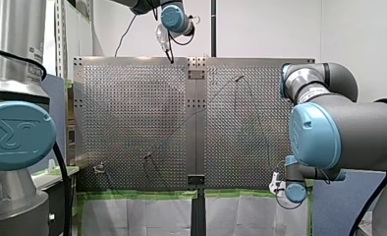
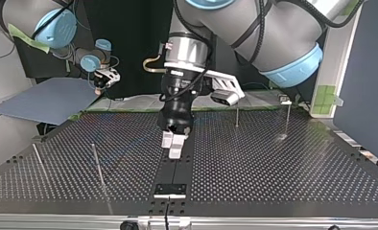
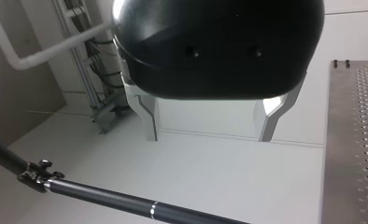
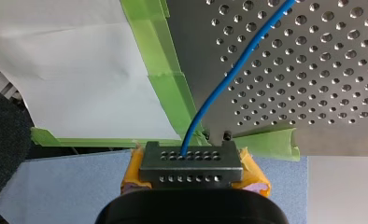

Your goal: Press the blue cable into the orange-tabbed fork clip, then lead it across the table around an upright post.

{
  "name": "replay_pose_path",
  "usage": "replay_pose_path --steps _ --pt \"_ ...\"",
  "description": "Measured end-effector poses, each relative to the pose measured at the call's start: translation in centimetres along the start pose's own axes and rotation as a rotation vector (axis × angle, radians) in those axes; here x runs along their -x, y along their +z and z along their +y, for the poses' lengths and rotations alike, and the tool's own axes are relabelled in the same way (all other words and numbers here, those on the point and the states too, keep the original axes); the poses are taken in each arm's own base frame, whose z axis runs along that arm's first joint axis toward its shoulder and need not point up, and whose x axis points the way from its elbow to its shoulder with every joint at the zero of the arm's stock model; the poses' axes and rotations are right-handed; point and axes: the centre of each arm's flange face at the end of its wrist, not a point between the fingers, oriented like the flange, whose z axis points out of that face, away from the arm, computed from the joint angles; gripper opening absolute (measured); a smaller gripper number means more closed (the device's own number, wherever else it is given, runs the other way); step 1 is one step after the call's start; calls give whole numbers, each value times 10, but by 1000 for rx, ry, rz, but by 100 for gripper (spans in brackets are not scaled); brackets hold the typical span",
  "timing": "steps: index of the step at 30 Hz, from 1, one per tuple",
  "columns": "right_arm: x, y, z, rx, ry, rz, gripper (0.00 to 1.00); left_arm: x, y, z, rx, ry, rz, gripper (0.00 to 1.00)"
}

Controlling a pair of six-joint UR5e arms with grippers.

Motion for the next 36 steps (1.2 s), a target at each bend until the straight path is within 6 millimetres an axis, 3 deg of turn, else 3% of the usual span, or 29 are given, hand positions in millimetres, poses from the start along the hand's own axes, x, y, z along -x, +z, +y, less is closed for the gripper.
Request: replay_pose_path --steps 36 --pt "1 -1 -2 -4 0 -1 0 -118 -56 45 -10 -40 -1 100"
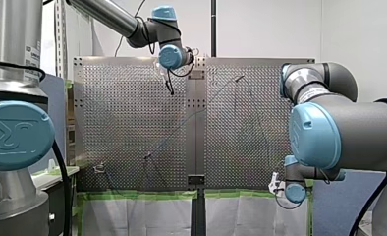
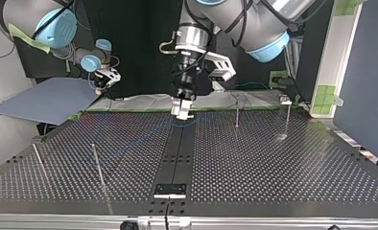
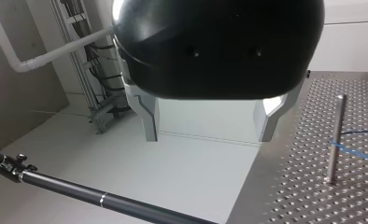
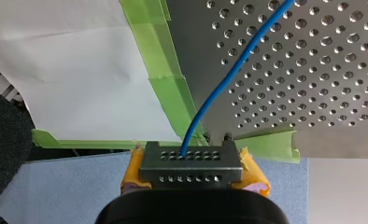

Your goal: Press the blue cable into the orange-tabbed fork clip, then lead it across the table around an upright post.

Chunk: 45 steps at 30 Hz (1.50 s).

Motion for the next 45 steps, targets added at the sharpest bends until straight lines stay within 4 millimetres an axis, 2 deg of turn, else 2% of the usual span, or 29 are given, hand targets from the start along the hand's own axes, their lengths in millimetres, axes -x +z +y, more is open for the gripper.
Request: replay_pose_path --steps 8,28,41,45 --pt "0 0 0 -3 -1 -1 0 -29 -18 14 0 -3 9 100" --pt "0 0 -2 -6 -2 -1 0 -74 -61 45 9 -5 17 100" --pt "1 -1 -3 -10 -2 -2 0 -140 -100 93 139 103 83 100" --pt "1 -1 -3 -12 -2 -2 0 -151 -116 106 172 127 112 100"
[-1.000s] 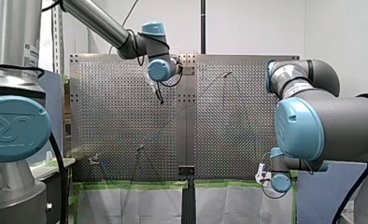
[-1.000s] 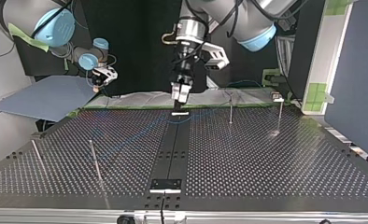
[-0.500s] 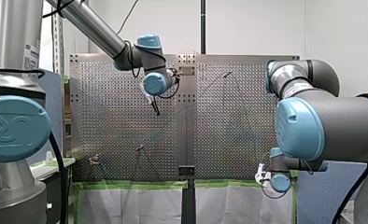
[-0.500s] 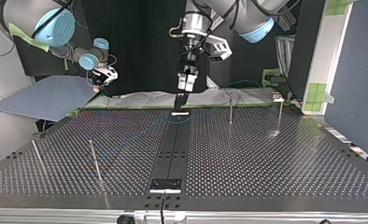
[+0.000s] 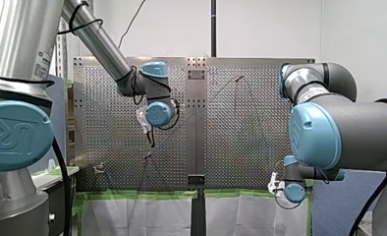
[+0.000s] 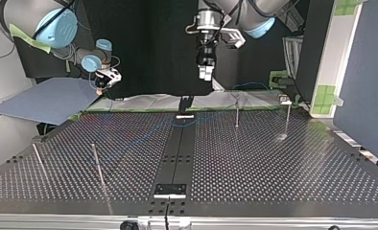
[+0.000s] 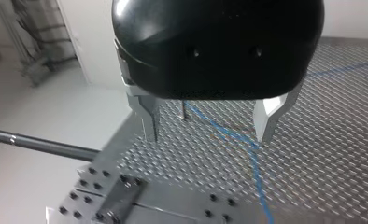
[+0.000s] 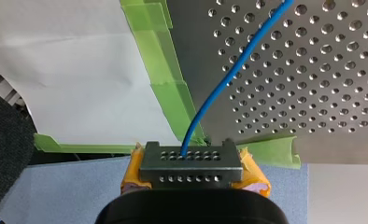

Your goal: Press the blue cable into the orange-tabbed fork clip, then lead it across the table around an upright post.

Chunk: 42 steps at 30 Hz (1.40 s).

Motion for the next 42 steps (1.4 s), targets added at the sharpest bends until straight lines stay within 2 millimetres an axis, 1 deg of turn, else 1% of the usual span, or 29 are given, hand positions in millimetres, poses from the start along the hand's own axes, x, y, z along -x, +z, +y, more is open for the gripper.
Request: replay_pose_path --steps 13,24,29,42 --pt "0 0 -1 -1 0 2 0 -30 -40 33 -44 58 111 100" --pt "0 0 -3 -13 2 -1 0 -50 -80 64 -64 119 215 100" --pt "0 0 -3 -16 2 -2 0 -52 -86 68 -62 127 228 100" --pt "0 0 -3 -16 2 -2 0 -52 -87 69 -62 127 229 100"
